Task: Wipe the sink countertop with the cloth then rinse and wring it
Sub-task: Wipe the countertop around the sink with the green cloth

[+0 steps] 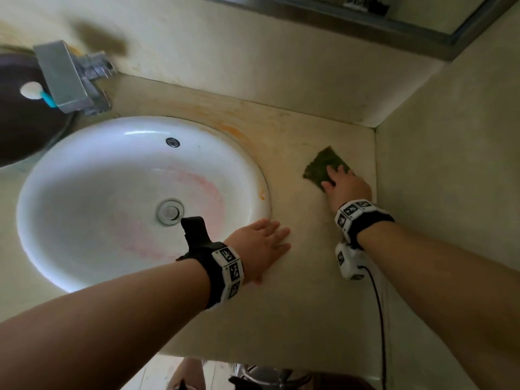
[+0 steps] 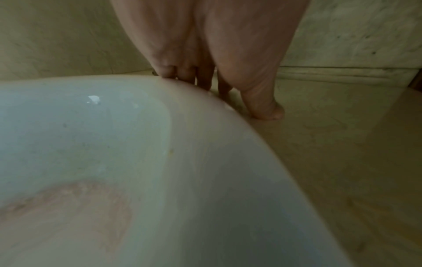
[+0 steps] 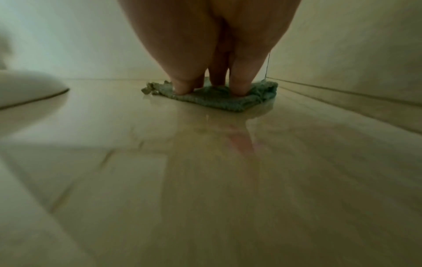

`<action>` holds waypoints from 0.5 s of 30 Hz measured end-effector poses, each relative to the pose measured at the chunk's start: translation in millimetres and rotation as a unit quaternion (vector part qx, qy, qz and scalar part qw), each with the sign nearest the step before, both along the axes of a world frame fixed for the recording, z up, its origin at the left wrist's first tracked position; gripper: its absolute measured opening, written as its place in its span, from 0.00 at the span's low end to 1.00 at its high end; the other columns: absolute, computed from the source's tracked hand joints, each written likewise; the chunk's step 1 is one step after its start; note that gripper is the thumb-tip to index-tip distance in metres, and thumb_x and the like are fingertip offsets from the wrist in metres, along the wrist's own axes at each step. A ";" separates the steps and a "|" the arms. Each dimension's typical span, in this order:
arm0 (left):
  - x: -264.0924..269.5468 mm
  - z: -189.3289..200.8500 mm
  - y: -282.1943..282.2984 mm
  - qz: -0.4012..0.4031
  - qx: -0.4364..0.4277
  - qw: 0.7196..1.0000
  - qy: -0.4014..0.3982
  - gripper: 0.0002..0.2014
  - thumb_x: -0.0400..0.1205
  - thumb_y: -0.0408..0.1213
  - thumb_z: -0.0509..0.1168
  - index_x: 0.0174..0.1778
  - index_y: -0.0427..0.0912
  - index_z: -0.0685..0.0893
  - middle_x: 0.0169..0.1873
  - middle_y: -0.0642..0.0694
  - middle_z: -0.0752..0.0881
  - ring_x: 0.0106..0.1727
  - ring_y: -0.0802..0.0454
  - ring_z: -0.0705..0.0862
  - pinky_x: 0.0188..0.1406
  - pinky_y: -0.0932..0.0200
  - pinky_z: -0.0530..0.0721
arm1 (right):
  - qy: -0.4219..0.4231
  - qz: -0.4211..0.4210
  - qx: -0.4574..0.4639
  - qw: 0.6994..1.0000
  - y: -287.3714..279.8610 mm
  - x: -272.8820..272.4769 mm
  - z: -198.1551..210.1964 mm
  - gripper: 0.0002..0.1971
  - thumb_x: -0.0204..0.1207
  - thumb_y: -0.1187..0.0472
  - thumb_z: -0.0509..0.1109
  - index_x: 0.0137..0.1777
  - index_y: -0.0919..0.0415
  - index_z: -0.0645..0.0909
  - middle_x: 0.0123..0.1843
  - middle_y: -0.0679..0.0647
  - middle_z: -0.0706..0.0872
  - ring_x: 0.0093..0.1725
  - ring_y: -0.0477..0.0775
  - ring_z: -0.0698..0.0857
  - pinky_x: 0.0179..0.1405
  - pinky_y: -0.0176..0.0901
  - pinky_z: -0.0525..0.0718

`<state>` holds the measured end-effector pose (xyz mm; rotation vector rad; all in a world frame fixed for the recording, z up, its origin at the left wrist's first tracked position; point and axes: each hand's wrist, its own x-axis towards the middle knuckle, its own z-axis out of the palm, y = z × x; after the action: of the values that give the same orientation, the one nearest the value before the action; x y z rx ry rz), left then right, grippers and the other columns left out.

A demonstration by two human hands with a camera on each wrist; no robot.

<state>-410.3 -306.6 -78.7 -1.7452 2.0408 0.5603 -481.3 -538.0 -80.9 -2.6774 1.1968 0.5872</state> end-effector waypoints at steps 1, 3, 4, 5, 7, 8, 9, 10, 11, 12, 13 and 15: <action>0.2 -0.6 0.7 0.001 -0.003 1.000 0.004 0.46 0.77 0.55 0.69 0.85 0.44 0.50 0.84 0.38 0.46 0.84 0.38 0.49 0.82 0.46 0.43 | 0.000 0.000 -0.008 1.000 -8.1 8.3 -1.1 0.26 0.87 0.50 0.54 0.83 0.53 0.58 0.84 0.59 0.60 0.79 0.65 0.65 0.73 0.56 0.70; 0.9 -1.8 1.0 0.003 -0.008 1.000 0.011 0.46 0.78 0.54 0.69 0.85 0.44 0.51 0.85 0.38 0.46 0.84 0.38 0.49 0.82 0.46 0.43 | 0.001 0.027 -0.014 1.000 -19.2 30.8 -0.7 0.26 0.87 0.50 0.54 0.83 0.52 0.58 0.83 0.60 0.61 0.77 0.66 0.67 0.72 0.57 0.72; 1.1 -2.5 0.6 0.004 -0.009 1.000 0.013 0.45 0.78 0.54 0.69 0.85 0.44 0.51 0.85 0.38 0.46 0.84 0.39 0.49 0.82 0.47 0.43 | -0.001 0.049 -0.014 0.999 -22.8 43.5 0.7 0.26 0.87 0.51 0.54 0.83 0.52 0.59 0.83 0.61 0.62 0.77 0.66 0.68 0.72 0.57 0.72; 1.3 -2.4 0.3 0.006 -0.010 1.000 0.013 0.45 0.78 0.54 0.69 0.85 0.44 0.51 0.85 0.39 0.46 0.84 0.39 0.49 0.82 0.47 0.43 | -0.002 0.074 -0.013 0.997 -24.8 56.7 2.3 0.26 0.87 0.51 0.54 0.83 0.51 0.59 0.84 0.60 0.61 0.77 0.66 0.67 0.73 0.57 0.72; 1.2 -2.8 -0.1 0.004 -0.010 1.000 0.011 0.46 0.77 0.55 0.69 0.85 0.45 0.51 0.85 0.39 0.47 0.84 0.39 0.49 0.82 0.47 0.43 | 0.000 0.133 -0.015 0.991 -22.8 77.7 5.4 0.25 0.87 0.51 0.54 0.83 0.49 0.58 0.84 0.59 0.61 0.78 0.65 0.67 0.73 0.57 0.72; 1.4 -2.7 0.1 0.003 -0.011 1.000 0.010 0.46 0.77 0.55 0.69 0.85 0.45 0.52 0.85 0.40 0.47 0.84 0.39 0.50 0.82 0.47 0.43 | 0.004 0.169 -0.019 0.985 -18.2 85.1 5.9 0.25 0.87 0.52 0.54 0.83 0.49 0.58 0.84 0.59 0.61 0.78 0.64 0.67 0.71 0.57 0.74; 1.6 -2.0 0.1 0.002 -0.013 1.000 0.008 0.46 0.76 0.56 0.69 0.85 0.45 0.52 0.85 0.40 0.48 0.84 0.40 0.50 0.82 0.47 0.44 | 0.010 0.205 -0.022 0.979 -10.8 89.0 7.0 0.25 0.86 0.52 0.54 0.83 0.49 0.58 0.83 0.58 0.62 0.77 0.64 0.68 0.69 0.57 0.75; 2.2 -1.2 0.4 0.000 -0.015 1.000 0.006 0.46 0.76 0.57 0.69 0.85 0.46 0.52 0.85 0.41 0.48 0.84 0.40 0.50 0.82 0.48 0.44 | 0.015 0.234 -0.024 0.972 -1.3 89.9 7.9 0.25 0.86 0.53 0.54 0.83 0.50 0.58 0.83 0.58 0.62 0.77 0.64 0.67 0.68 0.56 0.75; 3.5 0.5 -0.1 -0.004 -0.017 1.000 0.005 0.46 0.76 0.58 0.69 0.85 0.46 0.52 0.85 0.41 0.48 0.85 0.41 0.50 0.82 0.48 0.44 | 0.020 0.252 -0.024 0.967 8.3 86.8 8.8 0.25 0.87 0.53 0.54 0.83 0.49 0.58 0.83 0.58 0.61 0.77 0.63 0.67 0.67 0.56 0.75; 4.3 1.7 -0.4 -0.011 -0.019 1.000 0.003 0.46 0.76 0.59 0.68 0.85 0.47 0.51 0.85 0.42 0.47 0.85 0.41 0.50 0.82 0.49 0.44 | 0.023 0.259 -0.022 0.965 18.4 80.0 9.6 0.25 0.87 0.53 0.53 0.83 0.49 0.58 0.84 0.57 0.60 0.78 0.63 0.66 0.67 0.56 0.74; 5.0 3.5 -1.0 -0.015 -0.022 1.000 -0.001 0.46 0.77 0.59 0.67 0.85 0.47 0.51 0.85 0.42 0.47 0.85 0.42 0.49 0.82 0.49 0.43 | 0.027 0.260 -0.019 0.965 28.2 71.0 9.7 0.25 0.87 0.52 0.53 0.83 0.48 0.58 0.85 0.56 0.58 0.80 0.62 0.64 0.68 0.55 0.74; 6.0 5.4 -1.8 -0.019 -0.026 0.999 -0.005 0.45 0.78 0.60 0.65 0.85 0.48 0.51 0.85 0.43 0.46 0.85 0.43 0.49 0.82 0.50 0.44 | 0.035 0.261 -0.007 0.965 44.4 48.8 8.6 0.25 0.87 0.51 0.52 0.84 0.47 0.56 0.86 0.54 0.56 0.83 0.60 0.59 0.71 0.55 0.72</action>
<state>-404.3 -308.4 -73.3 -1.7301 2.0943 0.4905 -432.6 -493.6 -72.3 -3.0101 0.4894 0.7427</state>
